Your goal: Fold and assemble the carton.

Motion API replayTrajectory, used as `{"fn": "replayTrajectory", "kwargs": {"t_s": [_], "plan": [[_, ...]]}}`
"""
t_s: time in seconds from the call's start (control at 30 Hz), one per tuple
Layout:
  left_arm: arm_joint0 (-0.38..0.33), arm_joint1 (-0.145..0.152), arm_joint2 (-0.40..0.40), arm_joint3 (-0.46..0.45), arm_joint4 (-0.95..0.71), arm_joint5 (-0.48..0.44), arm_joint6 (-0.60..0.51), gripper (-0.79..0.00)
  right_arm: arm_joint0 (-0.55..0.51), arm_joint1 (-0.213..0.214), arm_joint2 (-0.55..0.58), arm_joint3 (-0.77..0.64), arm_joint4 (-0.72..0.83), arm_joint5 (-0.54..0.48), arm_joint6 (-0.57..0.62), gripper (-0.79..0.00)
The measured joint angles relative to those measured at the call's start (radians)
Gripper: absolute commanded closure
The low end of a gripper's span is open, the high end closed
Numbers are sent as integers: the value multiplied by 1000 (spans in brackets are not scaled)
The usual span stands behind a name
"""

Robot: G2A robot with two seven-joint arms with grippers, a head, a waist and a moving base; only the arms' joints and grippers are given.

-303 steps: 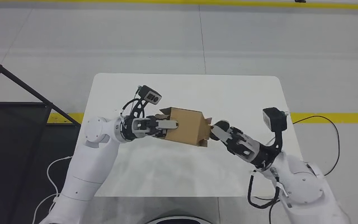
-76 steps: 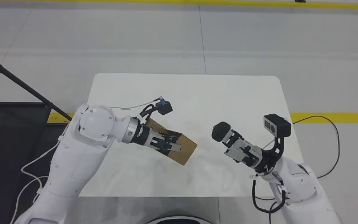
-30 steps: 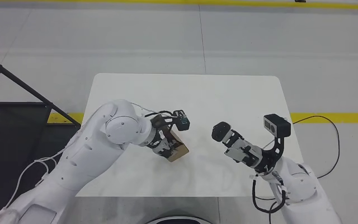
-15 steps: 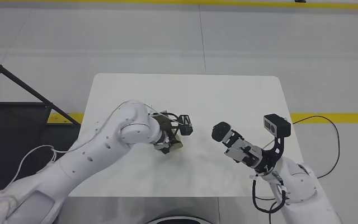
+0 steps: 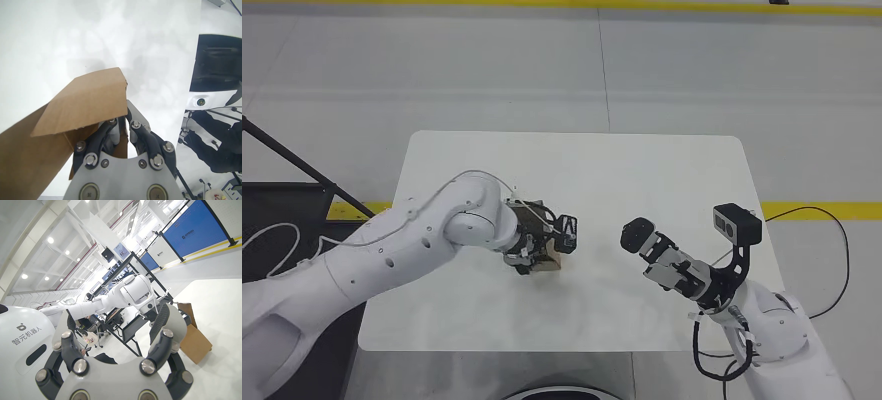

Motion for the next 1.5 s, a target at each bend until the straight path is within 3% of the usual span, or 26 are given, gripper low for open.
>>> {"fn": "replayTrajectory", "kwargs": {"t_s": [0.13, 0.33, 0.7, 0.8, 0.87, 1.3, 1.33, 1.4, 1.43, 1.5], "plan": [[-55, 17, 69, -10, -12, -23, 23, 0, 0, 0, 0, 0, 0, 0, 0, -785], [-56, 27, 77, -30, 0, -28, 28, 0, 0, 0, 0, 0, 0, 0, 0, -785], [-31, -6, 77, -40, 70, 6, -6, 0, 0, 0, 0, 0, 0, 0, 0, -785], [-29, -15, 77, -36, 78, 8, -8, -185, 0, 0, 0, 0, 0, 0, 0, -785], [-29, -20, 77, -32, 79, 9, -8, -240, 0, 0, 0, 0, 0, 0, 0, -785], [-19, -37, 77, -22, 80, 17, -17, -311, 0, 0, 0, 0, 0, 0, 0, -785], [-21, -37, 77, -24, 76, 18, -18, -379, 0, 0, 0, 0, 0, 0, 0, -785], [-27, -36, 77, -27, 66, 21, -21, -733, 0, 0, 0, 0, 0, 0, 0, -785], [-32, -35, 77, -29, 53, 23, -23, -785, 0, 0, 0, 0, 0, 0, 0, -785], [-43, -31, 77, -31, 21, 27, -27, -785, 0, 0, 0, 0, 0, 0, 0, -785]]}}
